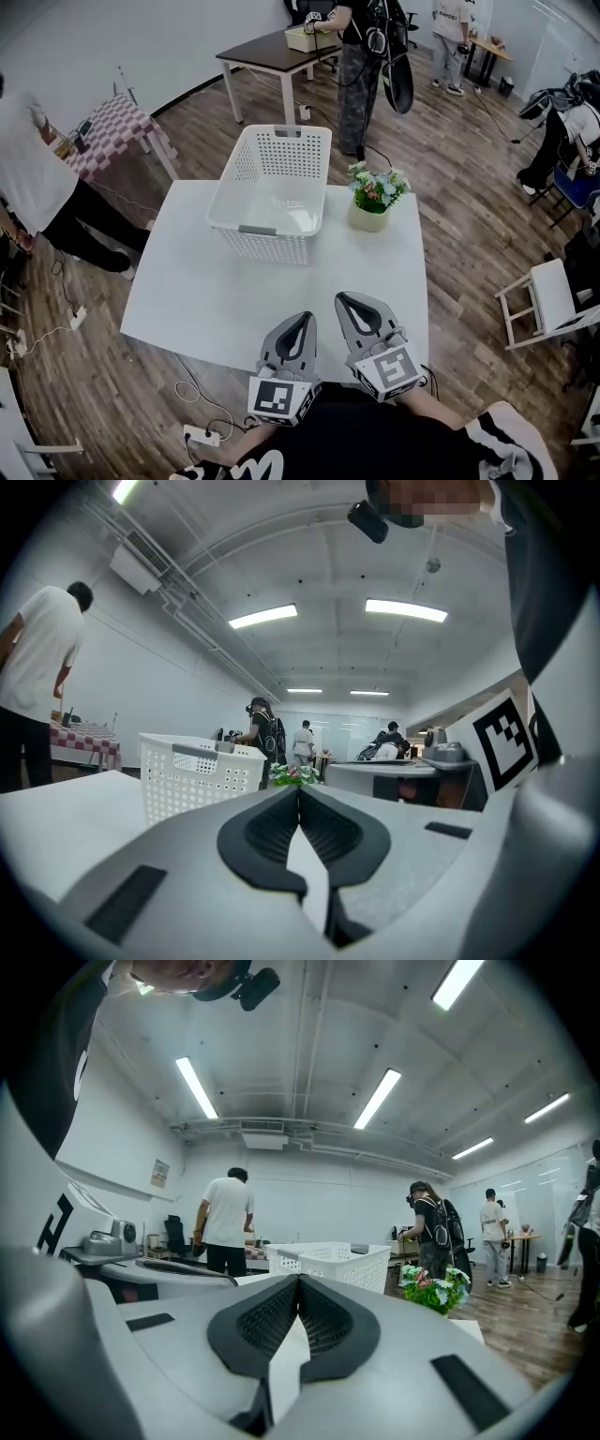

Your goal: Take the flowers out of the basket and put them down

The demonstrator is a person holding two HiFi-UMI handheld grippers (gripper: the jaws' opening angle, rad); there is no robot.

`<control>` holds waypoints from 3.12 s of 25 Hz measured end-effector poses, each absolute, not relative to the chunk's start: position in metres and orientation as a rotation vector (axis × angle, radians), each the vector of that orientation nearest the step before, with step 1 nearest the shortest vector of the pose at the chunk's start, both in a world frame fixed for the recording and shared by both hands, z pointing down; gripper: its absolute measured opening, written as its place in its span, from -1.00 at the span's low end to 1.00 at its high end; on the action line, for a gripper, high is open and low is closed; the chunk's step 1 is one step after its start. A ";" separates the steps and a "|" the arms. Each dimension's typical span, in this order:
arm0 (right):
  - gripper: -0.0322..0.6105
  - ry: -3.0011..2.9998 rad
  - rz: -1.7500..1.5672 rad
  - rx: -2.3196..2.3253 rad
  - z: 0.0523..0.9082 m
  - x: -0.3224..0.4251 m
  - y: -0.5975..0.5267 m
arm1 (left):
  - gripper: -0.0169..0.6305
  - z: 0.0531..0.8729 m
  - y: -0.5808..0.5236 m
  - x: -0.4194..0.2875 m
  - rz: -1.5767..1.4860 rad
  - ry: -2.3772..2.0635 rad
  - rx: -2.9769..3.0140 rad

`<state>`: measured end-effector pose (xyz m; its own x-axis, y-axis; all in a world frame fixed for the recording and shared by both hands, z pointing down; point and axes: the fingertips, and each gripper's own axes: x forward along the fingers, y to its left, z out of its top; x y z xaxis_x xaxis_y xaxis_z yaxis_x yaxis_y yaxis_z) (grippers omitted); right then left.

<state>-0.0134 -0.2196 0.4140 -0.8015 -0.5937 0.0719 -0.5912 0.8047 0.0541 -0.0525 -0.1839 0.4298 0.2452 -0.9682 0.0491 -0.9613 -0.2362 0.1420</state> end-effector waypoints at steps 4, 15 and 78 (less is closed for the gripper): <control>-0.85 -2.897 -0.046 0.963 0.411 -0.016 -0.200 | -0.93 0.427 -0.163 -0.057 -0.085 -1.845 2.362; -0.85 -2.909 0.003 0.964 0.412 -0.044 -0.102 | -0.93 0.422 -0.064 -0.085 -0.102 -1.862 2.339; -0.85 -2.954 -0.031 0.960 0.404 0.150 0.234 | -0.93 0.422 0.249 0.122 -0.053 -1.816 2.403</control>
